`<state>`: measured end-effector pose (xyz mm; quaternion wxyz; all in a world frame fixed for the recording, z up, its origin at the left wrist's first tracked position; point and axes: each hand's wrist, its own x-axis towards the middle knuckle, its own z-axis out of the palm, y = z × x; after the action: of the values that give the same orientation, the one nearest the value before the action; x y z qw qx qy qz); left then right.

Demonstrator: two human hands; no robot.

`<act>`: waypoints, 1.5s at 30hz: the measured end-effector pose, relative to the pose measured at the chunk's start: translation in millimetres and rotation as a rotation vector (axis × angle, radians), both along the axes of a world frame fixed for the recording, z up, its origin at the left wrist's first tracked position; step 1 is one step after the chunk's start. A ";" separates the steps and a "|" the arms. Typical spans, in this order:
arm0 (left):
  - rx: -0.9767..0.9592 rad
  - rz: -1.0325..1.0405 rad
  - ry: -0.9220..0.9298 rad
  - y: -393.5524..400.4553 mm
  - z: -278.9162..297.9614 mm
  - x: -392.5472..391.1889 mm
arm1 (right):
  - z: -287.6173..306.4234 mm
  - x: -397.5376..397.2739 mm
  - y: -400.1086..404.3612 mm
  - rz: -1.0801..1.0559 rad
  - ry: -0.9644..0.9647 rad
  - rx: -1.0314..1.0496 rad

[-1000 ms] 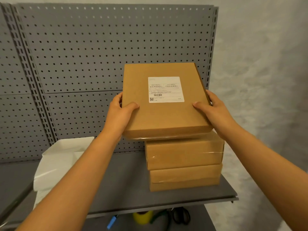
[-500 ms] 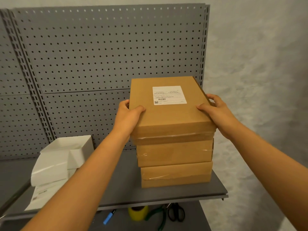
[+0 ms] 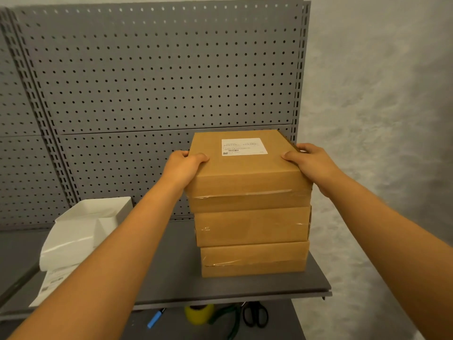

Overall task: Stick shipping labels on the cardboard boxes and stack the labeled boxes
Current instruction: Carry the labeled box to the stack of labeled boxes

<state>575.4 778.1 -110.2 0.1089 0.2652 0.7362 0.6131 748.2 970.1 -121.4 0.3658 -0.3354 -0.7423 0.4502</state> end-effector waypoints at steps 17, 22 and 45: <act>-0.302 -0.024 0.063 9.0 3.7 -21.3 | 7.8 -3.7 3.6 -0.054 -0.135 0.001; -0.125 -0.245 -0.143 -2.7 -1.3 -23.8 | 13.5 -3.3 -7.0 -0.235 -0.240 0.262; -0.640 0.164 0.986 -234.0 -38.3 -165.6 | -24.9 -220.8 -271.5 0.313 -0.402 0.981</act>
<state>409.9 544.1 -148.5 -0.2191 0.4149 0.8663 0.1713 527.4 698.7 -146.4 0.2589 -0.0905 -0.9613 0.0276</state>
